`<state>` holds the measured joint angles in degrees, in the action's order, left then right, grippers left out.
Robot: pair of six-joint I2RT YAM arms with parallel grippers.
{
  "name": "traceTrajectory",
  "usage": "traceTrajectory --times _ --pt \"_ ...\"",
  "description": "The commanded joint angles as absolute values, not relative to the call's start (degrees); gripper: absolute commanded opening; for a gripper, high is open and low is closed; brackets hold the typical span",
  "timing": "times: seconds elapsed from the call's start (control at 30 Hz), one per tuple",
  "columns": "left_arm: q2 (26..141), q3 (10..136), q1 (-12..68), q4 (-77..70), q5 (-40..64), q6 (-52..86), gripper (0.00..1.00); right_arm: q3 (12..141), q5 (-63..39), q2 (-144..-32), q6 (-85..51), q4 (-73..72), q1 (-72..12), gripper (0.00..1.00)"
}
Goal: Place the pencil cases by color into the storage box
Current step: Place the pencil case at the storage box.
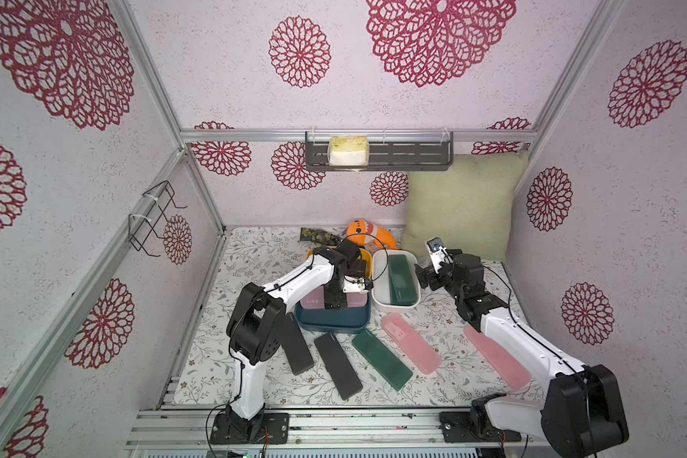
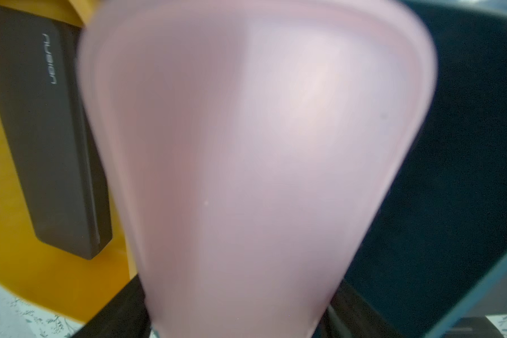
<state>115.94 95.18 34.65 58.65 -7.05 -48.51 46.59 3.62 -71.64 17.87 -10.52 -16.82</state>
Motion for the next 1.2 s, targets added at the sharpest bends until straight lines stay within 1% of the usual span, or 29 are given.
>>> traceTrajectory --times 0.0,0.6,0.77,1.03,1.17 --pt "116.9 94.9 35.2 56.7 -8.5 -50.8 0.67 46.8 2.5 -69.4 16.4 -12.6 -16.0 0.99" --pt "123.8 95.9 35.7 56.8 -12.9 -51.6 0.69 46.6 1.1 -70.2 15.4 -13.3 -14.9 0.99" --pt "125.3 96.4 36.0 56.1 -14.1 -51.0 0.72 46.6 0.7 -70.5 15.3 -13.3 -14.9 0.99" --pt "126.4 96.5 36.5 55.6 -15.5 -50.8 0.8 46.6 0.5 -70.6 15.3 -13.3 -14.6 0.99" --pt "126.6 96.8 36.6 55.1 -16.2 -50.6 0.81 46.6 0.3 -70.7 15.3 -13.3 -14.5 0.99"
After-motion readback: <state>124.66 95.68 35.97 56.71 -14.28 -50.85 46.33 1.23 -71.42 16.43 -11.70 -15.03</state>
